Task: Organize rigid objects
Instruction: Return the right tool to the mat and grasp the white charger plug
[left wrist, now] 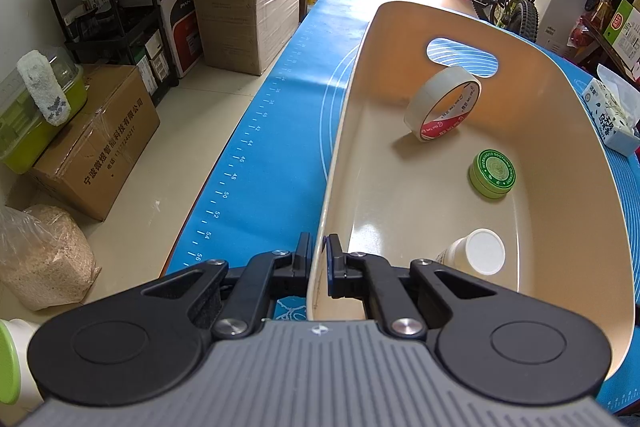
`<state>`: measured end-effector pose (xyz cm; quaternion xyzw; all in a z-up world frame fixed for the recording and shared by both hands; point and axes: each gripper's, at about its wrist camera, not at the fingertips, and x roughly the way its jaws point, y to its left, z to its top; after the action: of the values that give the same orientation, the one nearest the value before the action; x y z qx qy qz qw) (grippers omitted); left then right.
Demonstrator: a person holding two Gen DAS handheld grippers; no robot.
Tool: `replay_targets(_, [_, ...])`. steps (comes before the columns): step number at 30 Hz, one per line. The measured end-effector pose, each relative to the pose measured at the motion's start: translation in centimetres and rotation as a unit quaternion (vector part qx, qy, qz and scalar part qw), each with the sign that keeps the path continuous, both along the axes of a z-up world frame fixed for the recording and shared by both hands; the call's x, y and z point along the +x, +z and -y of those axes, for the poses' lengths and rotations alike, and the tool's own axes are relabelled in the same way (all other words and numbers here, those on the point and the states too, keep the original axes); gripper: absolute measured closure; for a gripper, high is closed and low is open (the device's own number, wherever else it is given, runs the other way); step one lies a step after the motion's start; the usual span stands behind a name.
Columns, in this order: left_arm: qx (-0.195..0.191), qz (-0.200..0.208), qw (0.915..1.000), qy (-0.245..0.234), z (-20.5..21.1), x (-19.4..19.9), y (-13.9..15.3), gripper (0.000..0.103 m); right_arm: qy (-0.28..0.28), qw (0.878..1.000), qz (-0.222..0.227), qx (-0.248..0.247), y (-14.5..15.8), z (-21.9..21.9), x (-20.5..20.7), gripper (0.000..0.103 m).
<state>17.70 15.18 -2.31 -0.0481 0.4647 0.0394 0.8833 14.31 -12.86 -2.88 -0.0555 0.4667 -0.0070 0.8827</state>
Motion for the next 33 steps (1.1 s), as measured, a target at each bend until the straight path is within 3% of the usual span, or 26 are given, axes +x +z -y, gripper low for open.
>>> replay_targets(12, [0.000,0.000,1.0000,0.000,0.0,0.0,0.0,0.094,-0.003,0.998,-0.060,0.033,-2.2,0.2,1.1,0.032])
replay_targets(25, [0.000,0.000,1.0000,-0.001,0.0,0.0,0.0,0.094,-0.002,0.996,-0.093,0.015,-3.7,-0.5,2.7,0.033])
replay_targets(29, [0.000,0.000,1.0000,-0.001,-0.1,0.0,0.0,0.094,-0.005,0.995,-0.093,0.031,-3.8,-0.4,2.9,0.041])
replay_targets(33, [0.000,0.000,1.0000,-0.001,-0.1,0.0,0.0,0.095,0.005,0.995,-0.091,0.039,-3.6,-0.7,2.8,0.060])
